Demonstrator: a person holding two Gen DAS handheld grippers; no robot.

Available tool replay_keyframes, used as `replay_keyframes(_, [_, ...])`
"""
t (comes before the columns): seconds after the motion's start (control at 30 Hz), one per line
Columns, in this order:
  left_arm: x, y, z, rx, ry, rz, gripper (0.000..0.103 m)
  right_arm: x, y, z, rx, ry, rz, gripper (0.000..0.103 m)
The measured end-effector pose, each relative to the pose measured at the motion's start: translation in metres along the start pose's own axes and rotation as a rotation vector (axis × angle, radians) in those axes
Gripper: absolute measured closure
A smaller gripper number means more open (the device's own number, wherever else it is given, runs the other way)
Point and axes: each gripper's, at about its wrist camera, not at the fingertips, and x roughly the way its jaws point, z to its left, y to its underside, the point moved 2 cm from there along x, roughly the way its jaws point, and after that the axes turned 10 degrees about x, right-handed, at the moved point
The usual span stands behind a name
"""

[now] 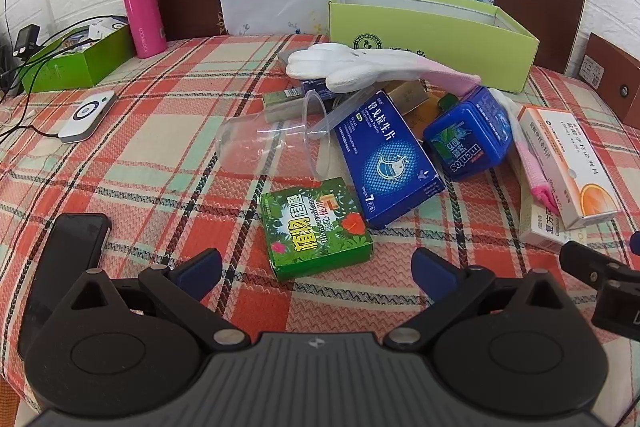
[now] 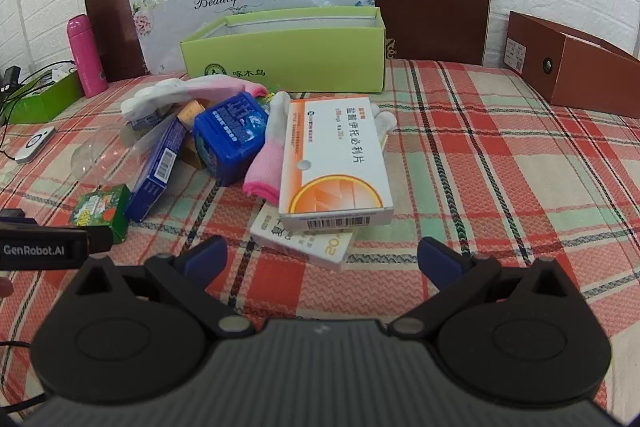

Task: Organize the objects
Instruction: 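Grasp the white-orange medicine box with right tool while left tool grasps green box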

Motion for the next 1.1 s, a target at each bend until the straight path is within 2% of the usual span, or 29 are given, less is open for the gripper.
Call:
replay_keyframes(0.53, [0.007,0.002,0.003,-0.018,-0.007,0.030,0.000,0.007,0.003,0.001,0.005,-0.009,0.032,0.000])
replay_keyframes(0.7, [0.009,0.003,0.011,-0.054,0.006,0.028,0.000,0.008,0.003,0.000,0.010,-0.008,0.036,0.000])
replay_keyframes(0.93, [0.026,-0.010,0.017,-0.069,-0.004,0.024,0.000,0.005,-0.009,-0.004,0.010,0.004,-0.042,0.000])
replay_keyframes(0.97, [0.031,-0.011,0.018,-0.072,0.002,0.035,0.002,0.005,-0.012,-0.004,0.010,0.009,-0.054,0.000])
replay_keyframes(1.03, [0.041,-0.010,0.022,-0.091,0.039,0.042,0.014,0.007,-0.018,-0.005,0.007,0.021,-0.072,0.000])
replay_keyframes(1.1, [0.045,-0.008,0.024,-0.086,0.039,0.024,0.018,0.010,-0.024,-0.005,-0.005,0.032,-0.094,0.000])
